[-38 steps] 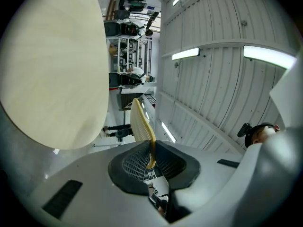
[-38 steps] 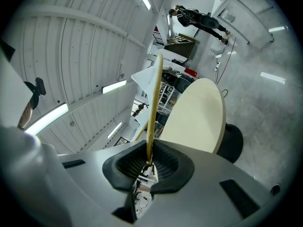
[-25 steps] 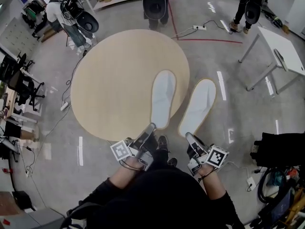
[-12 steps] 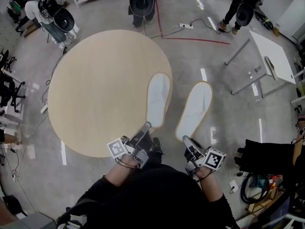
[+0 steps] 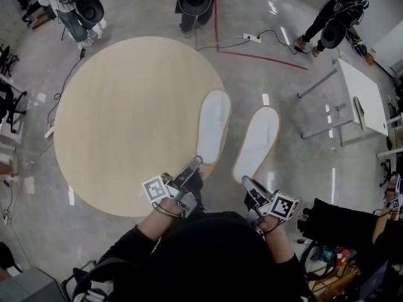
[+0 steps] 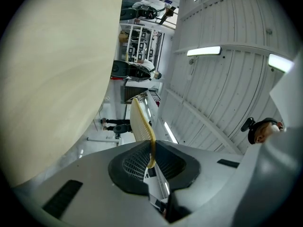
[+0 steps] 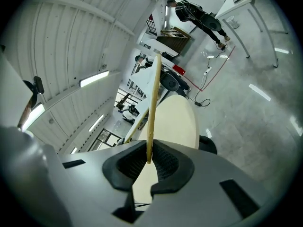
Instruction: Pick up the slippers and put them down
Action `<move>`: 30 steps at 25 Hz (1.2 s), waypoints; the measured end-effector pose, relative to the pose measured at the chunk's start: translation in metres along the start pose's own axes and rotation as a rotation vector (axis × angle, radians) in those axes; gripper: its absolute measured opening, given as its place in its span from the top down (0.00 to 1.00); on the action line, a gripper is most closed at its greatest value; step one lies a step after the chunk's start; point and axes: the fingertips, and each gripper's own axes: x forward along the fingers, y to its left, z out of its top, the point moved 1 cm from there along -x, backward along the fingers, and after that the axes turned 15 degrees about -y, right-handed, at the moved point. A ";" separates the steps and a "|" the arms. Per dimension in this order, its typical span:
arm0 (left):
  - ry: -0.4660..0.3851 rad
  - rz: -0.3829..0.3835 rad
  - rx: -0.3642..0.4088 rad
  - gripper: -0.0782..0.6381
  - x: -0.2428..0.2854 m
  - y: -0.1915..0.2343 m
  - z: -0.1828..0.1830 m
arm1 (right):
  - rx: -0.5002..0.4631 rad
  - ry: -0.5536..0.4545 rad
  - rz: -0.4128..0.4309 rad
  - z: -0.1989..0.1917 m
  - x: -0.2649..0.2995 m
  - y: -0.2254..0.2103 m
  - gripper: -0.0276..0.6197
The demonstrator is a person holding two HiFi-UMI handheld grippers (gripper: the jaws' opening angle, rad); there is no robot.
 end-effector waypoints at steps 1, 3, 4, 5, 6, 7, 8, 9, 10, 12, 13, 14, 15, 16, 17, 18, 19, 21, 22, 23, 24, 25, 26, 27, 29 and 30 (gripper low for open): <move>-0.007 0.004 -0.001 0.82 0.003 0.003 0.002 | 0.002 0.012 -0.002 0.004 0.006 -0.003 0.89; -0.027 0.013 0.003 0.83 0.007 0.008 0.006 | 0.004 0.036 0.007 0.011 0.018 -0.006 0.89; -0.040 0.016 0.006 0.82 0.010 0.011 0.009 | 0.000 0.050 0.015 0.015 0.025 -0.007 0.89; -0.055 0.018 0.010 0.83 0.013 0.013 0.011 | -0.003 0.065 0.024 0.019 0.032 -0.008 0.89; -0.069 0.021 0.016 0.82 0.018 0.015 0.013 | -0.005 0.083 0.032 0.024 0.039 -0.010 0.89; -0.085 0.026 0.022 0.82 0.024 0.017 0.014 | -0.004 0.104 0.039 0.028 0.046 -0.013 0.89; -0.103 0.030 0.029 0.82 0.031 0.020 0.015 | -0.003 0.127 0.040 0.034 0.053 -0.018 0.89; -0.121 0.036 0.038 0.83 0.038 0.023 0.014 | -0.003 0.152 0.035 0.039 0.060 -0.026 0.89; -0.140 0.042 0.048 0.82 0.044 0.027 0.013 | -0.002 0.178 0.029 0.045 0.066 -0.035 0.89; -0.177 0.056 0.070 0.83 0.049 0.035 0.009 | 0.006 0.223 0.049 0.053 0.075 -0.045 0.89; -0.195 0.062 0.081 0.83 0.049 0.038 0.007 | 0.007 0.243 0.062 0.055 0.077 -0.049 0.89; -0.215 0.067 0.089 0.83 0.047 0.039 0.004 | 0.005 0.262 0.071 0.057 0.078 -0.052 0.89; -0.236 0.070 0.096 0.82 0.045 0.039 0.001 | 0.000 0.281 0.075 0.059 0.078 -0.056 0.89; -0.259 0.073 0.103 0.82 0.044 0.039 -0.003 | -0.004 0.300 0.083 0.062 0.079 -0.061 0.89; -0.283 0.077 0.114 0.82 0.045 0.039 -0.008 | -0.008 0.322 0.091 0.067 0.080 -0.065 0.89; -0.307 0.082 0.125 0.82 0.047 0.041 -0.014 | -0.017 0.348 0.091 0.073 0.081 -0.072 0.89; -0.330 0.089 0.137 0.82 0.050 0.043 -0.021 | -0.027 0.377 0.091 0.080 0.082 -0.080 0.89; -0.371 0.105 0.161 0.83 0.062 0.052 -0.038 | -0.036 0.438 0.106 0.094 0.084 -0.096 0.89; -0.390 0.113 0.171 0.83 0.071 0.057 -0.049 | -0.037 0.468 0.115 0.103 0.085 -0.105 0.89; -0.410 0.120 0.179 0.82 0.083 0.062 -0.060 | -0.035 0.497 0.121 0.114 0.085 -0.116 0.89; -0.429 0.127 0.185 0.82 0.094 0.066 -0.071 | -0.029 0.522 0.124 0.125 0.085 -0.128 0.89; -0.448 0.135 0.188 0.82 0.103 0.070 -0.081 | -0.020 0.545 0.124 0.134 0.085 -0.139 0.89; -0.465 0.141 0.191 0.82 0.110 0.073 -0.089 | -0.011 0.565 0.123 0.141 0.086 -0.148 0.89; -0.484 0.148 0.195 0.82 0.113 0.075 -0.096 | -0.005 0.586 0.124 0.147 0.086 -0.155 0.89; -0.531 0.165 0.200 0.82 0.107 0.077 -0.105 | -0.006 0.632 0.130 0.150 0.089 -0.165 0.89; -0.558 0.177 0.200 0.83 0.101 0.078 -0.108 | -0.010 0.655 0.135 0.149 0.090 -0.168 0.89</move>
